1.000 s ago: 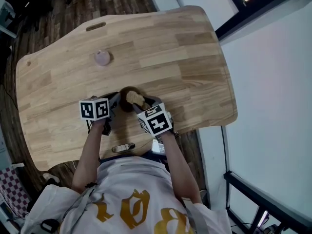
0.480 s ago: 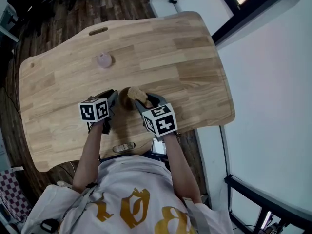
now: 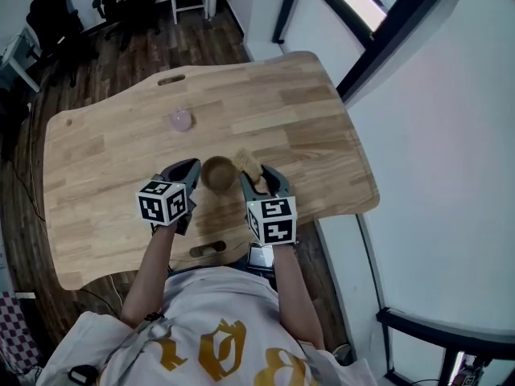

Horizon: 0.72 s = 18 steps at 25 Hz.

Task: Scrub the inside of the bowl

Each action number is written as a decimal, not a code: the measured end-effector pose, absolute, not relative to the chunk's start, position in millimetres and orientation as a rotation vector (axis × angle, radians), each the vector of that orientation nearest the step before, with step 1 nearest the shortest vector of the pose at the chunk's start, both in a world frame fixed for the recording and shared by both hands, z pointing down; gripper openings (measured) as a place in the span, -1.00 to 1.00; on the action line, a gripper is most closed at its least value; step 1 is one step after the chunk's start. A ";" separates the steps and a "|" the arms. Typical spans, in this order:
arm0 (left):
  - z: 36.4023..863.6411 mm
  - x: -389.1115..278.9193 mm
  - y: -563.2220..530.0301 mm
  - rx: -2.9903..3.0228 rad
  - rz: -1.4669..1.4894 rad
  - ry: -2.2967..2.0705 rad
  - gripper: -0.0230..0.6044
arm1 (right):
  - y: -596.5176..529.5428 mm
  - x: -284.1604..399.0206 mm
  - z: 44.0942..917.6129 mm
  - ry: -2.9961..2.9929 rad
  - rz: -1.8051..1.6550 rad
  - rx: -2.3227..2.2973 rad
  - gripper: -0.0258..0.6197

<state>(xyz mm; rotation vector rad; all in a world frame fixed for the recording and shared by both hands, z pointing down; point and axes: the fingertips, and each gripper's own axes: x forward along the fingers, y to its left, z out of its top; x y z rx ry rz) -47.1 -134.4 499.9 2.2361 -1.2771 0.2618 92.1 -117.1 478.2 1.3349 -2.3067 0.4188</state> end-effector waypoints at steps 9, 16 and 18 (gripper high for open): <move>447.9 -42.2 -100.3 2.344 0.158 -1.339 -0.92 | -79.0 102.6 444.3 -2.324 0.287 1.451 -0.39; 425.8 -45.3 -92.5 2.340 0.156 -1.441 -0.92 | -76.5 112.9 420.7 -2.396 0.233 1.469 -0.39; 419.6 -45.6 -89.2 2.323 0.149 -1.471 -0.92 | -75.0 117.3 414.2 -2.409 0.224 1.460 -0.39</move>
